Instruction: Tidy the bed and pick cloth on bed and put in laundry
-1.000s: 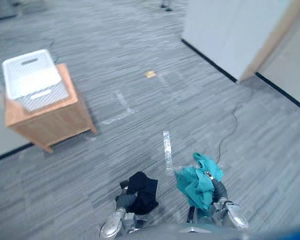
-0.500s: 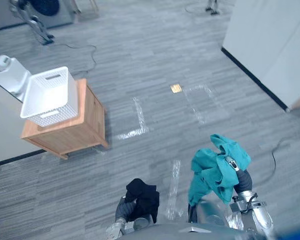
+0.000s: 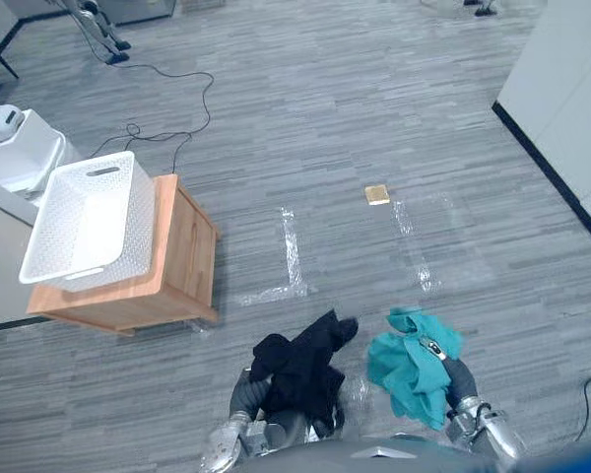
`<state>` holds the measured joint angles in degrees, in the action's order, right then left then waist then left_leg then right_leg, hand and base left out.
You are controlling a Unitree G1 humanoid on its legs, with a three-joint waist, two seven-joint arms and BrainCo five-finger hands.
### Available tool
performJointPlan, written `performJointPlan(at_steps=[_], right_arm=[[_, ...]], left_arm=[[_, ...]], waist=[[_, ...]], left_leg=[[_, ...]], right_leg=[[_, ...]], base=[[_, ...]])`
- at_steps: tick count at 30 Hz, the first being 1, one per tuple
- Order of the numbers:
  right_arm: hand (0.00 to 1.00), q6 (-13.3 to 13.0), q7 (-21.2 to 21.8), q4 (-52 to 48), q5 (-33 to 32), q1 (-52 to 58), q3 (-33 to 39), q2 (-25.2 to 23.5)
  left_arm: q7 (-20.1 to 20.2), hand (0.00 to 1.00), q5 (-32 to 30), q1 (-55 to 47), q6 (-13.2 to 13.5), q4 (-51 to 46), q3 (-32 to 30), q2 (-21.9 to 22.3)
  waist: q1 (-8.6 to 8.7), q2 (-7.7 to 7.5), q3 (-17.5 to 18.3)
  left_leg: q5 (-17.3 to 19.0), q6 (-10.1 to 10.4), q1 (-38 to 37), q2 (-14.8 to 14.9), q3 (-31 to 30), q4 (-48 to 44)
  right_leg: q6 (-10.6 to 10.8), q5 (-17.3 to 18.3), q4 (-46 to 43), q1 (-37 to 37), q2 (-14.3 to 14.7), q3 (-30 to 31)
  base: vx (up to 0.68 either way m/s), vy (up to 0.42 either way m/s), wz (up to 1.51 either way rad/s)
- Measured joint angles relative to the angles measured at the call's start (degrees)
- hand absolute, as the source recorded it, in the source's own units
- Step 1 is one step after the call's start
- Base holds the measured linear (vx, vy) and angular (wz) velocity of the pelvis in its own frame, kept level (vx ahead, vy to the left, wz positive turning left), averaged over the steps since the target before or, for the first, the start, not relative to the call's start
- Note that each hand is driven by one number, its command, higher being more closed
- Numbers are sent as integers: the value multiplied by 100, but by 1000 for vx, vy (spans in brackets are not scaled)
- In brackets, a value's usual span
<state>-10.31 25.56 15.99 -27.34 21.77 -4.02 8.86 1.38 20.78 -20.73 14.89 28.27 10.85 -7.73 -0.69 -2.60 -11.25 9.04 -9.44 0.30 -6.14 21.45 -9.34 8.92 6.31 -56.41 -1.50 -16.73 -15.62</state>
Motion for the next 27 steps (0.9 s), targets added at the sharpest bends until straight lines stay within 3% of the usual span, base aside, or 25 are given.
performJointPlan(at_steps=[2, 3, 6, 7, 9, 10, 11, 12, 13, 14, 16, 17, 18, 19, 21, 23, 24, 27], right_arm=[[100, 81, -83, -125, 23, 157, -126, 10], [100, 79, -103, -176, 45, 271, -196, 8], [100, 60, -105, -209, 55, 368, -355, 1], [100, 33, -105, -209, 54, 418, -359, -13], [100, -99, -104, -210, 46, 506, -350, -48], [100, -209, -109, -212, 22, 562, -351, -113], [100, -290, -114, -217, -45, 599, -378, -151], [100, -320, -126, -208, -57, 604, -395, -139], [100, -334, -151, -217, -65, 607, -432, -89], [100, -335, -186, -245, -65, 499, -495, 54], [100, -359, -224, -276, -59, 304, -608, 183], [100, -359, -226, -391, -55, 253, -631, 197], [100, -361, -226, -517, -52, 257, -643, 205], [100, -363, -238, -726, -46, 270, -650, 224], [100, -362, -328, -874, -43, 248, -639, 240], [100, -354, -349, -870, -29, 99, -512, 256], [100, -325, -347, -851, 4, 31, -444, 264], [100, -250, -359, -705, 89, -166, -402, 268]], left_arm=[[-207, 100, -186, -25, -135, 4, 31, -79], [-273, 100, -189, -41, -172, 1, 29, -109], [-351, 100, -188, -31, -212, -3, 33, -222], [-389, 100, -180, -34, -235, -5, 32, -240], [-382, 100, -178, 2, -282, -11, 40, -282], [-380, 100, -185, 27, -287, -13, 38, -340], [-378, 100, -195, -21, -276, -16, 35, -405], [-383, 100, -210, -59, -275, 5, 17, -419], [-383, 100, -214, -189, -261, -5, 44, -342], [-382, 100, -211, -337, -204, -17, 24, -190], [-400, 100, -164, -500, -135, -96, 13, 3], [-401, 100, -112, -593, -84, -277, 11, 88], [-395, 100, -111, -632, -68, -410, 12, 119], [-373, 100, -134, -665, -31, -591, 8, 157], [-282, 100, -198, -669, -27, -777, -7, 165], [-98, 100, -215, -687, -60, -1027, -37, 165], [25, 100, -215, -711, -86, -1169, -96, 184], [128, 100, -216, -684, -168, -1275, -241, 276]], waist=[[81, 38, -21], [139, 87, -23], [298, 61, -23], [338, 87, -21], [400, 126, -1], [440, 70, 23], [423, 0, 29], [422, 6, 18], [420, 254, 64], [323, 454, 87], [298, 597, 140], [281, 658, 114], [291, 680, 88], [287, 685, 80], [262, 632, 70], [148, 624, 82], [102, 628, 83], [70, 613, 75]], left_leg=[[237, 87, -589, 45, -371, 82], [293, 143, -902, 99, -632, 211], [409, 289, -1326, 263, -1163, 361], [519, 376, -1407, 407, -1435, 333], [693, 575, -1455, 617, -1900, 266], [829, 720, -1437, 651, -2247, 206], [1064, 862, -1489, 656, -2547, 75], [1234, 937, -1538, 727, -2678, -43], [1491, 1045, -1609, 964, -2859, -231], [1475, 1050, -1666, 1160, -2817, -425], [1210, 1081, -1238, 1284, -2646, -1463], [815, 1122, -779, 1443, -2433, -2486], [452, 1151, -432, 1620, -2264, -3125], [164, 1151, 67, 1984, -1852, -4071], [270, 1063, 569, 2309, -1153, -4693], [562, 1145, 801, 2201, -475, -4250], [704, 1216, 845, 1971, -137, -3539], [663, 1210, 893, 1283, 621, -1928]], right_leg=[[-448, 275, -1155, 671, -148, -71], [-574, 396, -1156, 1023, -131, -61], [-454, 718, -141, 1667, 25, 29], [-424, 705, 859, 1838, 223, 123], [-260, 288, 2878, 1861, 576, 672], [-95, -146, 4141, 1774, 663, 1268], [40, -240, 4515, 1728, 647, 1685], [49, -548, 4341, 1699, 676, 1730], [-58, -675, 3787, 1732, 865, 1595], [-366, -270, 3261, 1795, 954, 1404], [-520, 77, 3064, 1599, 945, 1096], [-614, 200, 3178, 1290, 895, 851], [-668, 258, 3307, 1054, 875, 636], [-739, 314, 3578, 645, 868, 291], [-821, 371, 4057, 49, 856, -139], [-841, 380, 4506, -366, 829, -458], [-832, 380, 4659, -520, 790, -630], [-719, 361, 4884, -849, 617, -1025]], base=[[455, -27, 88], [525, -95, 95], [402, -165, 108], [493, -326, 118], [464, -378, 135], [461, -463, 150], [468, -486, 142], [452, -487, 117], [454, -455, 82], [455, -427, 71], [453, -391, 71], [425, -347, 99], [394, -295, 119], [294, -234, 106], [341, -275, 107], [340, -161, 83], [280, -64, 65], [355, 50, 75]])
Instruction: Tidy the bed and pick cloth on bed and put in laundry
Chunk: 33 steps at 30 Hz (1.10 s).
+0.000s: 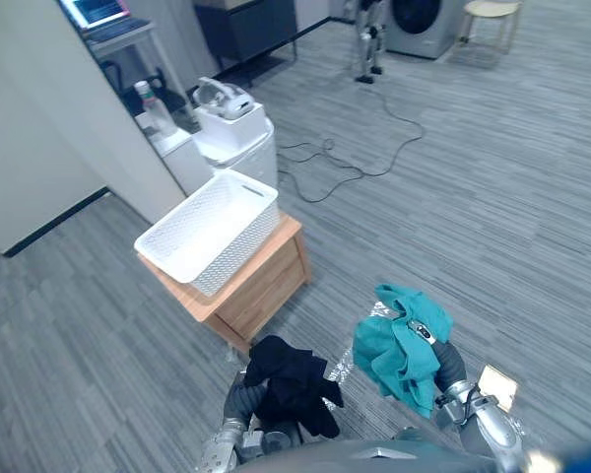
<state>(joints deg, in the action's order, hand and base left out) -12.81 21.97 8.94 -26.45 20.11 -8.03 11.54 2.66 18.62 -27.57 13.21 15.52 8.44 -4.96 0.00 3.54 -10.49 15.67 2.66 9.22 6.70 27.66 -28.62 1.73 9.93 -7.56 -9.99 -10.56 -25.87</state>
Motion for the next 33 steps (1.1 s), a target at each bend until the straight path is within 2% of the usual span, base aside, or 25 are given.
performJointPlan(at_steps=[1, 2, 3, 4, 5, 7, 8, 10, 11, 12, 13, 14, 15, 17, 19, 20, 21, 23, 24, 25, 26, 29, 30, 32, 33], right_arm=[[100, 2, -27, 32, 67, -41, -4, 0], [100, 2, -97, 43, 159, -42, -66, 16], [100, 2, -115, 87, 181, -42, -100, 26], [100, 48, -224, 256, 218, -214, -298, -2], [100, 66, -259, 257, 256, -328, -438, -19], [100, 127, -345, 328, 258, -548, -522, -112], [100, 188, -459, 369, 259, -655, -511, -198], [100, 217, -597, 393, 259, -698, -511, -266], [100, 221, -699, 407, 264, -665, -537, -323], [100, 220, -844, 521, 320, -653, -559, -458], [100, 217, -905, 609, 356, -659, -573, -513], [100, 198, -1068, 785, 431, -573, -582, -596], [100, 181, -1130, 832, 436, -516, -590, -609], [100, 66, -1294, 839, 500, -333, -595, -636], [100, -30, -1362, 819, 525, -302, -560, -644], [100, -78, -1454, 674, 509, -196, -475, -672], [100, -83, -1503, 557, 491, -143, -429, -700], [100, -240, -1609, 18, 352, 61, -225, -772], [100, -355, -1621, -195, 306, 130, -120, -817], [100, -408, -1621, -271, 268, 132, -115, -807], [100, -457, -1618, -315, 205, 12, -65, -682], [100, -513, -1576, -863, 189, -242, 299, -354], [100, -513, -1567, -884, 187, -249, 329, -349], [100, -502, -1539, -1118, 165, -465, 462, -341], [100, -477, -1537, -1248, 144, -458, 482, -321]], left_arm=[[-1, 100, -4, 8, -42, -18, 4, 19], [-13, 100, -7, -60, -55, -131, 11, 32], [-14, 100, -6, -78, -53, -151, 4, 21], [-77, 100, -6, -59, -60, -175, -32, 21], [-134, 100, -23, -39, -55, -261, -48, 30], [-201, 100, -141, 6, -53, -350, -53, 83], [-280, 100, -189, 61, -50, -423, -60, 114], [-302, 100, -188, 159, -49, -562, -72, 99], [-297, 100, -176, 239, -50, -704, -85, 32], [-281, 100, -175, 345, -50, -777, -95, -100], [-278, 100, -177, 397, -55, -773, -88, -130], [-279, 100, -188, 473, -59, -774, -54, -217], [-278, 100, -189, 493, -58, -775, -19, -236], [-257, 100, -185, 496, -61, -772, 109, -312], [-233, 100, -183, 512, -75, -763, 190, -342], [-102, 100, -188, 566, -152, -744, 288, -391], [-41, 100, -191, 572, -158, -739, 308, -442], [9, 100, -241, 570, -158, -668, 417, -561], [8, 100, -245, 501, -158, -625, 447, -606], [11, 100, -246, 448, -151, -606, 449, -649], [5, 100, -246, 424, -164, -415, 455, -485], [133, 100, -241, 292, -150, -435, 485, -201], [133, 100, -242, 291, -150, -435, 485, -199], [148, 100, -236, 284, -150, -529, 391, -216], [187, 100, -227, 278, -152, -576, 367, -212]], waist=[[-38, 14, 5], [-94, 108, 40], [-112, 89, 48], [-176, -65, 138], [-235, -122, 151], [-275, -192, 146], [-276, -208, 139], [-273, -233, 142], [-245, -301, 178], [-236, -480, 240], [-206, -552, 262], [-72, -547, 250], [-39, -534, 253], [60, -537, 257], [111, -506, 254], [180, -454, 286], [225, -458, 291], [274, -507, 315], [311, -624, 378], [345, -765, 423], [273, -555, 454], [215, -214, 457], [212, -211, 454], [202, -281, 328], [197, -270, 283]], left_leg=[[-180, -64, -2, -222, 216, 560], [-774, -303, -24, -331, 490, 1310], [-789, -783, -60, -353, 547, 1315], [-760, -1116, -92, -546, 571, 1255], [-642, -1284, -25, -590, 560, 1136], [-557, -1417, -69, -708, 473, 1136], [-519, -1472, -202, -782, 388, 1173], [-494, -1442, -487, -925, 160, 1345], [-413, -1327, -736, -1087, -86, 1586], [-338, -1226, -887, -1293, -332, 1741], [-321, -1210, -961, -1368, -473, 1777], [-302, -1204, -1220, -1411, -795, 1865], [-284, -1197, -1291, -1411, -912, 1927], [-325, -1041, -1597, -1398, -1326, 2154], [-337, -929, -1741, -1323, -1598, 2251], [-303, -833, -1800, -1174, -1878, 2243], [-301, -787, -1827, -1131, -2010, 2242], [-206, -605, -1904, -1033, -2315, 2113], [-92, -417, -1950, -1026, -2264, 2004], [-20, -302, -2001, -1043, -2162, 1964], [60, -163, -2116, -787, -1935, 1884], [-63, -32, -2203, -483, -1522, 1719], [-72, -25, -2194, -470, -1518, 1645], [-125, -39, -1717, -233, -1356, 126], [-213, -36, -1507, -116, -1313, -350]], right_leg=[[24, -10, 98, -114, -36, -79], [219, 35, 206, -293, 34, -193], [296, 76, 225, -341, 35, -167], [413, 148, 283, -455, -84, -156], [442, 127, 225, -434, -135, -122], [443, 130, -76, -407, -232, 76], [450, 133, -527, -368, -322, 216], [486, 137, -1532, -182, -497, 425], [692, 24, -2657, 171, -679, 719], [884, -122, -4010, 714, -846, 1161], [890, -100, -4604, 977, -856, 1343], [774, 96, -5440, 1417, -734, 1546], [690, 173, -5551, 1577, -677, 1547], [424, 451, -5193, 2208, -549, 1555], [308, 522, -4319, 2430, -407, 1613], [364, 484, -3131, 2482, -131, 1876], [423, 428, -2675, 2433, -20, 2047], [483, 13, -1579, 2340, 195, 2597], [438, -630, -1101, 2166, 186, 2722], [464, -829, -940, 2056, 136, 2705], [374, -776, -829, 1835, 269, 2559], [262, -725, -418, 1436, 502, 2450], [251, -715, -390, 1405, 511, 2446], [158, -628, -178, 1027, 565, 2436], [121, -606, -118, 914, 592, 2438]], base=[[322, 115, 57], [253, 97, 47], [329, 119, 53], [340, 114, 47], [418, 141, 51], [322, 114, 49], [326, 123, 62], [201, 75, 62], [156, 18, 87], [183, 3, 91], [159, -70, 109], [112, -58, 90], [157, -65, 104], [169, -49, 86], [210, -70, 90], [280, -116, 107], [374, -184, 127], [384, -225, 110], [399, -261, 84], [374, -242, 50], [359, -225, 14], [313, -167, 4], [264, -158, -4], [197, -152, -13], [168, -121, -21]])
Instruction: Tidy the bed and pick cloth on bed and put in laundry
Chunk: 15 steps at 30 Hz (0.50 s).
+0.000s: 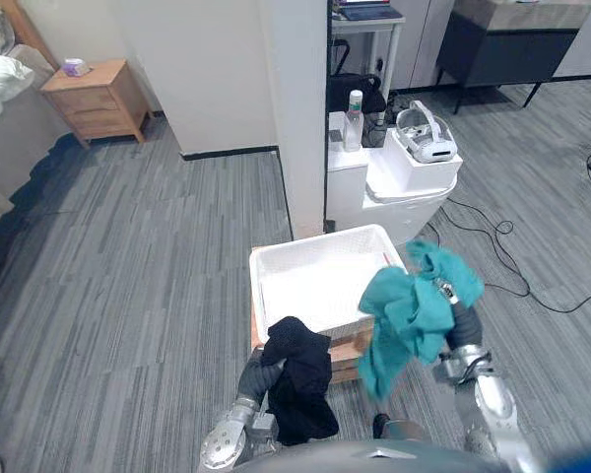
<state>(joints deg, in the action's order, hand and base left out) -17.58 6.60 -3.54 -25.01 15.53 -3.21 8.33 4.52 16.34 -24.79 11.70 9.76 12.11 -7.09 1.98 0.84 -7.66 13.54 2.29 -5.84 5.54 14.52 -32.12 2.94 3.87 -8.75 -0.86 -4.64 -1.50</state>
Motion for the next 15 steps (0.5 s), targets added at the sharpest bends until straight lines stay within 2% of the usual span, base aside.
performJointPlan(at_steps=[1, 2, 3, 4, 5, 6, 7, 8, 11, 14, 15], right_arm=[[100, 40, 14, -196, -7, 17, 0, 57], [100, 40, 73, -409, -9, 0, 21, 121], [100, 36, 109, -474, -11, -23, 45, 124], [100, 42, 167, -489, -11, -181, 147, 170], [100, 76, 220, -454, -10, -362, 199, 215], [100, 114, 237, -450, -10, -428, 214, 272], [100, 165, 274, -446, -6, -475, 231, 366], [100, 324, 324, -445, 14, -422, 229, 389], [100, 460, 484, -512, 168, -417, 211, 380], [100, 504, 563, -796, 428, -427, 223, 405], [100, 541, 564, -962, 500, -470, 215, 435]], left_arm=[[56, 100, 2, -43, -1, -86, -39, 9], [176, 100, 3, -118, 0, -203, -104, 2], [239, 100, 2, -113, -1, -240, -106, -9], [307, 100, 3, -85, 1, -373, -126, -7], [368, 100, 2, -75, 1, -503, -142, -6], [401, 100, 1, -77, 2, -563, -143, -4], [434, 100, 3, -67, 7, -677, -133, 28], [429, 100, 3, -25, -15, -729, -134, 48], [436, 100, 11, 227, -30, -845, -98, -64], [567, 100, 58, 532, -230, -893, -47, -43], [665, 100, 63, 551, -277, -907, 63, -57]], waist=[[-10, 7, -31], [-104, -65, -55], [-134, -54, -38], [-152, -64, -43], [-170, -78, -58], [-167, -62, -49], [-138, 82, -44], [-154, -7, 21], [-130, -195, 67], [-64, -224, 73], [-64, -208, 96]], left_leg=[[-226, -24, 197, 142, 110, -612], [-197, -84, 358, 248, 242, -1059], [100, -99, 406, 245, 218, -932], [469, -99, 521, 219, 163, -381], [530, -76, 615, 139, 30, 394], [413, -54, 613, 138, 11, 865], [-76, -12, 601, 228, 53, 1558], [-88, -37, 480, 112, 138, 1683], [-96, -94, 404, -122, 138, 1806], [-231, -191, 263, -371, 5, 2064], [-408, -205, -28, -497, -93, 2543]], right_leg=[[-47, 29, 102, -159, 22, 61], [-78, 40, 235, -300, -15, 212], [-84, 44, 267, -298, -16, 274], [-97, 51, 315, -254, -26, 445], [-68, 34, 337, -190, -72, 556], [-11, 9, 336, -160, -78, 568], [109, 69, 321, -170, -7, 574], [143, 69, 304, -191, -83, 632], [267, 159, 276, -176, -313, 578], [342, 205, 264, -333, -538, 350], [353, 213, 248, -464, -606, 205]], base=[[170, -57, -37], [191, -25, -45], [146, 12, -56], [119, 77, -54], [80, 107, -54], [94, 166, -39], [103, 144, -31], [117, 143, -19], [127, 134, 9], [79, 99, 35], [52, 61, 40]])
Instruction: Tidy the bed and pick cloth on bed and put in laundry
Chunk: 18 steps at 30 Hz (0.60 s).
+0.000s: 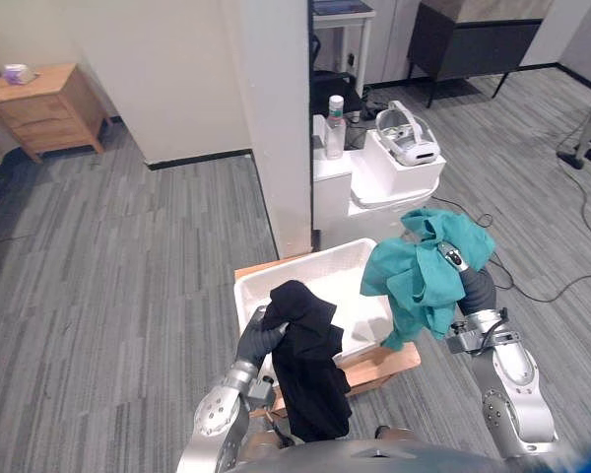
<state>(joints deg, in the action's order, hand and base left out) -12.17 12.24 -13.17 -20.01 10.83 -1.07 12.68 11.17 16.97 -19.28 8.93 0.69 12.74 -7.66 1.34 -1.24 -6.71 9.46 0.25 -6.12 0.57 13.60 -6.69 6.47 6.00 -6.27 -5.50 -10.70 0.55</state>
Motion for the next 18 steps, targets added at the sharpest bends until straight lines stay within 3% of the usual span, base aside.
performJointPlan(at_steps=[6, 12, 18], right_arm=[[100, 317, 56, -108, -1, -787, -466, 210], [100, 798, 115, -109, -3, -1633, -1303, 203], [100, 1456, 15, 302, -2, -2249, -1913, 119]], left_arm=[[-4, 100, 216, -45, -336, 21, 404, -48], [-178, 100, 272, -43, -348, 330, 607, -32], [-359, 100, 440, -9, -331, 404, 564, -54]], waist=[[-76, -57, 176], [-199, -164, 240], [-249, -183, 302]], left_leg=[[-511, 3, -290, -103, -253, 924], [-729, -31, -383, -119, -411, 1256], [-849, -97, -305, -113, -669, 1259]], right_leg=[[-1, 1, -79, 8, -34, -308], [25, -23, -76, -38, -35, -449], [41, -214, -54, -103, -36, -678]], base=[[19, -2, 29], [-56, -28, 16], [-66, 4, 21]])
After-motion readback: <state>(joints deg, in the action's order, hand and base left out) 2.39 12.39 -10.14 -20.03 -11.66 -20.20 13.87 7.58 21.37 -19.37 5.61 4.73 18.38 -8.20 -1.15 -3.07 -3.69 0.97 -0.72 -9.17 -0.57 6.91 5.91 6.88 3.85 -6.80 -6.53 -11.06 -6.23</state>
